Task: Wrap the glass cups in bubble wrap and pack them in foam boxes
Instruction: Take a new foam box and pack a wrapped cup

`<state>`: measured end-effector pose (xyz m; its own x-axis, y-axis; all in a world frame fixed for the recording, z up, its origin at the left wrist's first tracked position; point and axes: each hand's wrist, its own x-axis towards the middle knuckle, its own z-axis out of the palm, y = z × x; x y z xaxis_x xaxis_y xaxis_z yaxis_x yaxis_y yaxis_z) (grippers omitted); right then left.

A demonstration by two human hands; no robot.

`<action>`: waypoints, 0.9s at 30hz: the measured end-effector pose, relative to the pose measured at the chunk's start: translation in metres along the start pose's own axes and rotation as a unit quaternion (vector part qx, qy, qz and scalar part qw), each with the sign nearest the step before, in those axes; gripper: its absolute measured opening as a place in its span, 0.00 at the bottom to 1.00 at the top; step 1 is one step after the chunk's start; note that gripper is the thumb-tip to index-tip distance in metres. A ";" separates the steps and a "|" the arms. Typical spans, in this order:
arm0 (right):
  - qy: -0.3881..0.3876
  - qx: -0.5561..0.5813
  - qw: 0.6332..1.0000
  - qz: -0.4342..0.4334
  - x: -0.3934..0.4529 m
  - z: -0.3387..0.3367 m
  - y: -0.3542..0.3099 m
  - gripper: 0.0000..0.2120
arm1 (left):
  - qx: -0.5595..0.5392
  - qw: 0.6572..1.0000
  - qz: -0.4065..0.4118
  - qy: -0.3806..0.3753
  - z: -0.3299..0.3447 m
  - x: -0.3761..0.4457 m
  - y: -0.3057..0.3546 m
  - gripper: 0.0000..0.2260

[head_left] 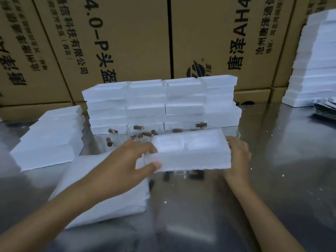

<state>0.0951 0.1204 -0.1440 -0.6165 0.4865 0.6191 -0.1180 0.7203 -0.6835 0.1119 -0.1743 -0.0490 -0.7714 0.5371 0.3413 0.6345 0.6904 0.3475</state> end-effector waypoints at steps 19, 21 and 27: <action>-0.403 -0.207 0.883 -0.124 0.019 -0.005 -0.049 0.08 | 0.055 0.980 -0.189 -0.006 0.014 -0.009 -0.041 0.13; -0.407 -0.244 0.869 -0.140 0.013 0.003 -0.050 0.09 | 0.011 0.971 -0.226 -0.072 0.022 -0.003 -0.052 0.16; -0.374 -0.254 0.880 -0.147 0.008 -0.015 -0.061 0.07 | -0.115 0.975 -0.191 -0.013 0.026 -0.012 -0.065 0.07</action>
<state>0.1094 0.0875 -0.0915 -0.9798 -0.0826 0.1822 -0.1120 0.9812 -0.1574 0.0788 -0.2132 -0.0990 -0.9525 0.2765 0.1277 0.2929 0.7165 0.6331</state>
